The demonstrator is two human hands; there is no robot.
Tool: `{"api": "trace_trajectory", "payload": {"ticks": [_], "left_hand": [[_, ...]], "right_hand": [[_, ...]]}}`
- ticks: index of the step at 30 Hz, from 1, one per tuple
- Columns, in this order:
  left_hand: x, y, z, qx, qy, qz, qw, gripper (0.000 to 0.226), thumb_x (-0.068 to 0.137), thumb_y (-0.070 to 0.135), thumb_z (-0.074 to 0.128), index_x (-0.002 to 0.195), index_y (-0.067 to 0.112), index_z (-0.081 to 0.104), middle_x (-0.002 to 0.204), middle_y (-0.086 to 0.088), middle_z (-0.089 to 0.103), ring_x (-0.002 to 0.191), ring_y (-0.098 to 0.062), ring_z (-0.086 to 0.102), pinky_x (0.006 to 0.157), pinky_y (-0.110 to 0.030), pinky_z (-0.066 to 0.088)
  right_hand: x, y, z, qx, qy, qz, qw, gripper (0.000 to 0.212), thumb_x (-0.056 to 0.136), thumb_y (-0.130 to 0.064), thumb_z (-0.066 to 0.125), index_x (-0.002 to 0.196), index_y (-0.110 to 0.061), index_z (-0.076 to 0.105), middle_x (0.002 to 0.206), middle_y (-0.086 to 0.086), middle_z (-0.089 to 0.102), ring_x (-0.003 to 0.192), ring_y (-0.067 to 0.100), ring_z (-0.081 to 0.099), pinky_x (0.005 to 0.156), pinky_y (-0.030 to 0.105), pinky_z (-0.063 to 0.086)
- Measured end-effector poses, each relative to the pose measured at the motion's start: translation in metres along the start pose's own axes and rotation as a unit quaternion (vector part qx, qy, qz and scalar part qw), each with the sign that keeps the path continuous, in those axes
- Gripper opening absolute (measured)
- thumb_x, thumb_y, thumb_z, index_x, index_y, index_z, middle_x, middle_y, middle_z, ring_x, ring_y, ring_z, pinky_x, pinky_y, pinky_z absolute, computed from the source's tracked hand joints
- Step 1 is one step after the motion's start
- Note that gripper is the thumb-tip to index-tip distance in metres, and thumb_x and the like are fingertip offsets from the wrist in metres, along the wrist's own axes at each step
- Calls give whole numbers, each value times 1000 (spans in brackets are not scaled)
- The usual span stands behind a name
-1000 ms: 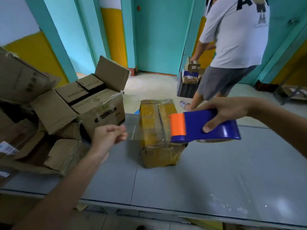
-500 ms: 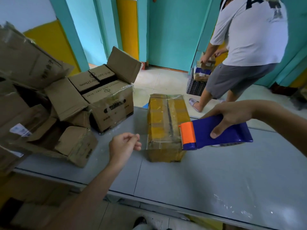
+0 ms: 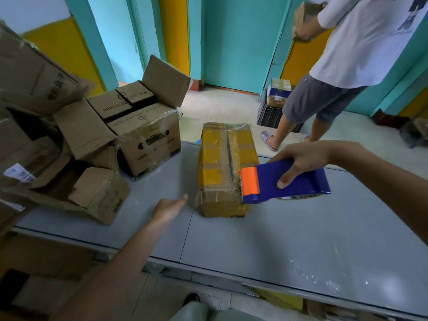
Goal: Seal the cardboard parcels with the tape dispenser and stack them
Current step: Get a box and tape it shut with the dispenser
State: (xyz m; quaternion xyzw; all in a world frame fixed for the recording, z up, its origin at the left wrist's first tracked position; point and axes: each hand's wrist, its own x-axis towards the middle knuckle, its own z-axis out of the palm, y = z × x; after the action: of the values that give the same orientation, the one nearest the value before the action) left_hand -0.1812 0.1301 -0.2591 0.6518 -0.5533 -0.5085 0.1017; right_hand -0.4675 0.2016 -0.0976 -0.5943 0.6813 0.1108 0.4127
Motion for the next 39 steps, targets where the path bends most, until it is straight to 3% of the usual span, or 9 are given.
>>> {"api": "trace_trajectory", "payload": {"ticks": [2,4,5,7,9,14,27,33,39], "left_hand": [[-11,21,-5,-14,98,118,988,26,95,29,49,98,9,66,103,-11,64,102,-27,56,83,-32,40],[-30,57,-2,48,154,313,936,35,98,23,43,132,16,51,138,0,47,128,-18,41,104,-35,32],[-37,74,5,90,146,397,902,40,98,23,41,138,18,43,147,3,36,136,-15,30,111,-37,25],[-39,92,25,224,97,455,856,47,100,28,32,146,23,25,156,4,12,144,-16,7,117,-41,6],[-22,84,43,346,63,422,836,50,100,39,20,148,29,9,156,5,-7,144,-15,-9,114,-45,-8],[-2,76,46,395,28,388,832,54,97,50,16,146,33,0,154,5,-13,141,-12,-17,109,-38,-16],[1,84,43,385,-3,406,828,57,96,51,24,147,33,5,156,5,-9,142,-9,-15,112,-36,-13],[2,84,43,373,-8,408,833,69,84,60,15,147,34,7,156,6,-7,140,-5,-16,112,-35,-13],[2,84,44,372,-3,409,833,58,96,53,24,147,32,7,157,5,-7,141,-7,-15,113,-37,-13]], "right_hand": [[0,2,2,11,4,-10,1000,39,81,-34,68,115,-28,52,101,-10,63,90,11,62,65,15,50],[2,4,4,29,3,-19,999,37,81,-32,68,115,-28,52,101,-9,65,88,10,63,62,14,50],[2,5,5,36,3,-24,999,37,81,-31,68,115,-28,53,100,-10,64,88,10,63,61,13,50],[4,5,7,47,4,-36,998,38,81,-31,69,115,-28,54,100,-9,65,90,12,63,62,14,51],[4,9,8,66,2,-45,997,37,78,-33,73,111,-29,56,100,-9,66,91,14,65,64,16,52],[-6,30,15,107,-9,-60,992,52,66,-42,69,114,-28,57,99,-9,69,92,12,67,71,23,55],[-50,96,7,113,-4,-7,994,49,63,-41,68,108,-29,56,91,-19,69,88,3,66,66,18,53],[-28,104,14,112,-24,-14,993,52,65,-42,69,114,-32,55,101,-12,69,95,12,66,75,24,56],[-7,117,35,169,-29,-21,985,53,64,-44,72,113,-28,59,100,-7,71,94,17,67,74,26,56]]}}
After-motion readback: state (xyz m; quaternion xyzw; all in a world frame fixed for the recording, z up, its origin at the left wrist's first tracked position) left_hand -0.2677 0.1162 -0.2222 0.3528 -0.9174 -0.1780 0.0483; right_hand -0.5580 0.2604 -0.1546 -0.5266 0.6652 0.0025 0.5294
